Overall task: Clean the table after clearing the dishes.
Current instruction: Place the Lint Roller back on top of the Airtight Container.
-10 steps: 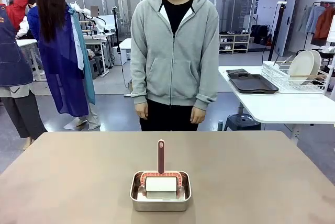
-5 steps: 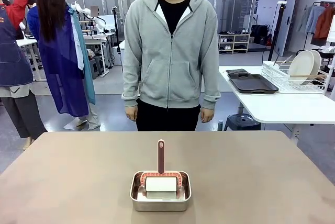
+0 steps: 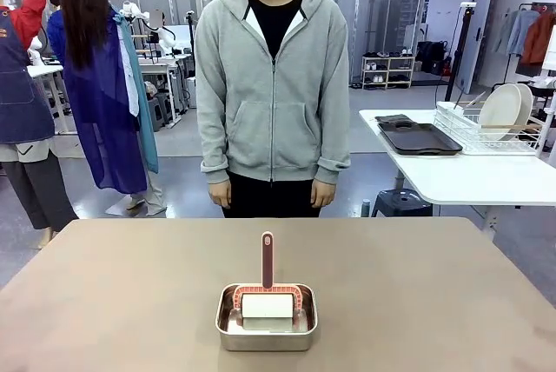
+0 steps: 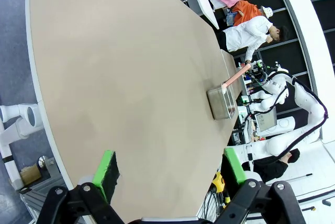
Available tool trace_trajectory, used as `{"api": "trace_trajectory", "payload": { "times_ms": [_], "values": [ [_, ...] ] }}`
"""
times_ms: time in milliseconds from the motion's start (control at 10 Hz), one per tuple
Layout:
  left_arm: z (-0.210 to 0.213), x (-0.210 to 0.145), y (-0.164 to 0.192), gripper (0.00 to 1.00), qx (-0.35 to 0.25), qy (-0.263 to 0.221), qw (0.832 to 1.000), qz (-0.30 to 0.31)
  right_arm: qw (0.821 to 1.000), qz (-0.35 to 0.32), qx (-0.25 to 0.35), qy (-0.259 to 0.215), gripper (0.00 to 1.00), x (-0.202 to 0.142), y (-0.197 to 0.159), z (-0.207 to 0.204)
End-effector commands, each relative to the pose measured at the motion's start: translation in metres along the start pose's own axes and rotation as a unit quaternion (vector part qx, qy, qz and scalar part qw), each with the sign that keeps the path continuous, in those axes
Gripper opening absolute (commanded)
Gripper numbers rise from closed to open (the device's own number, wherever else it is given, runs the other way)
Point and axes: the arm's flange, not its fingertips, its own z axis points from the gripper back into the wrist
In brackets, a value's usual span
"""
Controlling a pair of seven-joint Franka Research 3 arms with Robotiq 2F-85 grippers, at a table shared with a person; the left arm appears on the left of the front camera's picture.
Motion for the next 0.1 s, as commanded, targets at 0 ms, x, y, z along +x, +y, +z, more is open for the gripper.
{"api": "trace_trajectory", "payload": {
  "times_ms": [0],
  "values": [
    [0.004,-0.0014,-0.0039,1.0,0.003,0.006,1.0,0.002,1.0,0.002,0.005,-0.001,1.0,-0.0052,0.0032,0.0021]
  ]
}}
